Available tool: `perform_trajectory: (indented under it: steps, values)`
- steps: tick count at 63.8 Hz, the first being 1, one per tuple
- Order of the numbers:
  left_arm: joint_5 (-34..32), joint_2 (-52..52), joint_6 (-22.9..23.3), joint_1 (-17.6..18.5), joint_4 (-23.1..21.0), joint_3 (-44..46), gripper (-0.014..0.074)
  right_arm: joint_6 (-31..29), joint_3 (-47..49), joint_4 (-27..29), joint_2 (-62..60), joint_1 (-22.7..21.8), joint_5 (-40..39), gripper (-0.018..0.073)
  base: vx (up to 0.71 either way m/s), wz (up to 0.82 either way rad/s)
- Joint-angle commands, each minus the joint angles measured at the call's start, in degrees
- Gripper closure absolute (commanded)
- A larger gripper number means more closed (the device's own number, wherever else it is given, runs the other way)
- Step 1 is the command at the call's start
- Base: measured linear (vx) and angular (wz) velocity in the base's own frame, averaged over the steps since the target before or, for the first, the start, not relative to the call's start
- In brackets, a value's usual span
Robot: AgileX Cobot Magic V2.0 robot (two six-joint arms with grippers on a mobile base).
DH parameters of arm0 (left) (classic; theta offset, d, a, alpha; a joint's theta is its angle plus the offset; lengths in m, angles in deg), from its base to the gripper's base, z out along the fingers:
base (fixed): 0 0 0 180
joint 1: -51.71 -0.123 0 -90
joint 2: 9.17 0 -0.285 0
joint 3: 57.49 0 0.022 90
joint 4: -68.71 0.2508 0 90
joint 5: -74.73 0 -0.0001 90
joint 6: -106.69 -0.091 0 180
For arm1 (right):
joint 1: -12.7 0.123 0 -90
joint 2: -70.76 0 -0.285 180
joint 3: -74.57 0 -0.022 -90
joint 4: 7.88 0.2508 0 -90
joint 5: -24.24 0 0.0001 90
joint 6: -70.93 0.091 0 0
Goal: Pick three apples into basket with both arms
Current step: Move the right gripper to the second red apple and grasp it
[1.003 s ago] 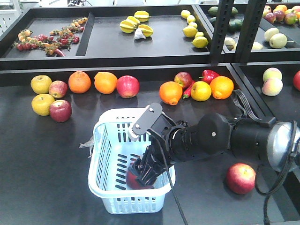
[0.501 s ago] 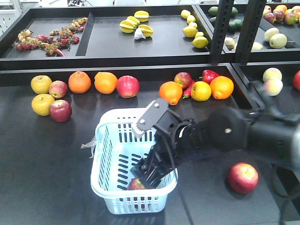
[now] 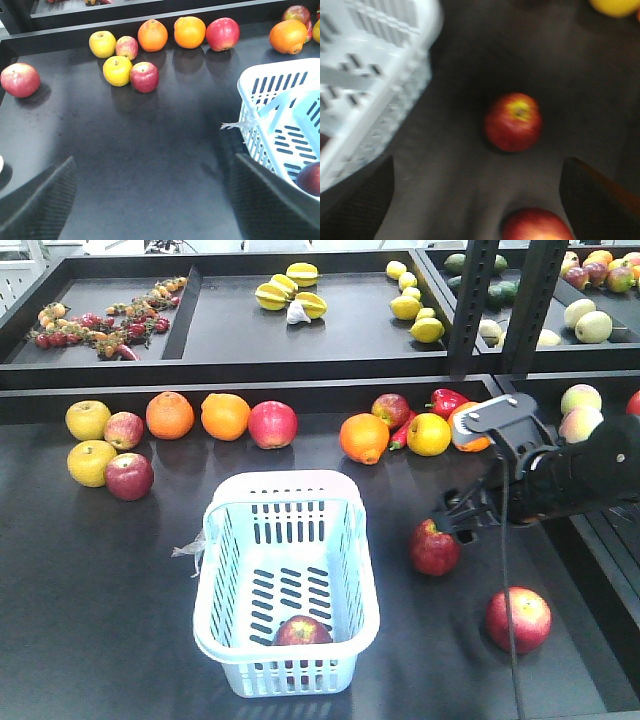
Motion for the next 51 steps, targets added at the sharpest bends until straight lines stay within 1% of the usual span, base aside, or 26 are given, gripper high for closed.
perform_trajectory:
  steps: [1,9,30,51]
  values:
    - [-3.5,-0.3,0.7,-0.2,0.4,1.3,0.0006,0.0,2.8,0.9,1.9,-2.7,-3.5,-0.0069,0.00,0.00]
    - [-3.5,-0.3,0.7,-0.2,0.4,1.3,0.0006,-1.0,7.6,0.6,7.8,-3.1,-1.0,-0.0063,0.00,0.00]
    - [-3.5,-0.3,0.7,-0.2,0.4,1.3,0.0006,-1.3,19.2,0.7,20.5,-2.9,1.1,-0.0051,0.00,0.00]
    - [-3.5,-0.3,0.7,-0.2,0.4,1.3,0.0006,-1.3,26.2,0.7,28.7,-2.9,3.0,-0.0039,0.00,0.00]
